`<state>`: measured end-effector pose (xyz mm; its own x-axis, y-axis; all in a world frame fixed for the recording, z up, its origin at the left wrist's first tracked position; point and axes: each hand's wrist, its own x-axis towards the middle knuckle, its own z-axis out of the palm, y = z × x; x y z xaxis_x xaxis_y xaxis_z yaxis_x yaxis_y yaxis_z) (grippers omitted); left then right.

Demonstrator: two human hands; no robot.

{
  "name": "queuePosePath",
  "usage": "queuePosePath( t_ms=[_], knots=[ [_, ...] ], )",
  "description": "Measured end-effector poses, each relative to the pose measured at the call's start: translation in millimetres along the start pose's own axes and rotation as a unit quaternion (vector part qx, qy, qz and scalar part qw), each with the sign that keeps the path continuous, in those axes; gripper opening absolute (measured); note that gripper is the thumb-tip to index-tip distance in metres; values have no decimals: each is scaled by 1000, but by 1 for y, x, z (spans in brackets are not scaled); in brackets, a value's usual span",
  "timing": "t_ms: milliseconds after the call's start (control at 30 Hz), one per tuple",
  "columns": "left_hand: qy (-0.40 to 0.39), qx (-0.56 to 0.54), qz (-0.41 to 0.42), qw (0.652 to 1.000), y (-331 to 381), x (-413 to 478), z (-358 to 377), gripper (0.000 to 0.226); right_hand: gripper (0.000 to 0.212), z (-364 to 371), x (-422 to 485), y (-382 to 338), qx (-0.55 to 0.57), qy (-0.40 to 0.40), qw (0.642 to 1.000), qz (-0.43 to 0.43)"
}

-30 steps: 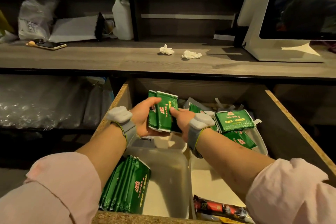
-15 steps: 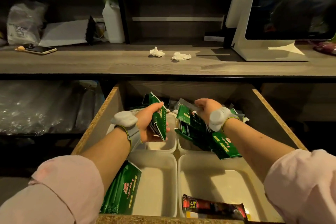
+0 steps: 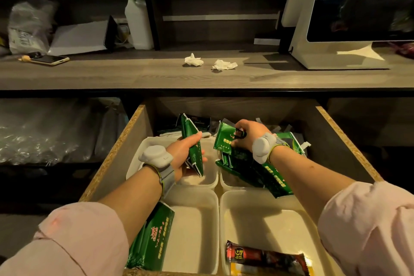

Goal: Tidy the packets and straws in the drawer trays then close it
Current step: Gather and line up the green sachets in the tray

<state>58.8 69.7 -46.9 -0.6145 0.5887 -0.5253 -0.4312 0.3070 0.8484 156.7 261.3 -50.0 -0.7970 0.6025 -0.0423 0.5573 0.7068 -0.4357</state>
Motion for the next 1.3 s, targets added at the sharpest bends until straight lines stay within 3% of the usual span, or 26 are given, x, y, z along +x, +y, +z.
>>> queuePosePath(
  t_ms=[100,200,300,367,433,500,567,667,767,833,900,1000,1133,1300],
  knots=[
    [10,-2,28,1000,-2,1,0,44,22,-2,-3,-16,173,66,983,-12],
    [10,-6,59,998,-4,2,-1,33,18,0,-9,-41,266,62,961,-32],
    [-33,-30,79,996,-3,2,-2,66,18,7,-20,-71,341,33,939,-38],
    [-41,-31,87,995,-2,0,-3,90,16,9,-29,-85,414,-41,909,-11],
    [-45,-23,87,995,-2,2,-7,96,35,5,-37,-89,499,-169,849,33],
    [-66,0,92,994,-2,3,-11,79,42,-1,-41,-83,525,-231,818,36],
    [-63,-7,67,996,-1,2,-11,53,37,-9,-37,-70,526,-195,827,43],
    [-46,-21,32,998,0,0,-9,45,26,-18,-21,-38,399,-25,911,97],
    [-43,-10,32,998,-4,2,-9,46,30,-12,-7,-6,148,-19,981,127],
    [-39,-10,35,999,-5,5,-9,44,42,-1,-8,-3,49,-66,987,136],
    [-40,-12,36,998,-6,4,-7,42,49,10,-12,-8,20,-93,988,124],
    [-37,-15,38,998,-9,3,-7,45,38,16,-8,-13,-8,-114,991,72],
    [-35,-9,40,999,-9,1,-8,48,50,8,-9,-19,-109,-200,974,9],
    [-41,-4,36,999,-9,4,-9,45,47,5,-9,-21,-214,-204,955,-29]
  ],
)
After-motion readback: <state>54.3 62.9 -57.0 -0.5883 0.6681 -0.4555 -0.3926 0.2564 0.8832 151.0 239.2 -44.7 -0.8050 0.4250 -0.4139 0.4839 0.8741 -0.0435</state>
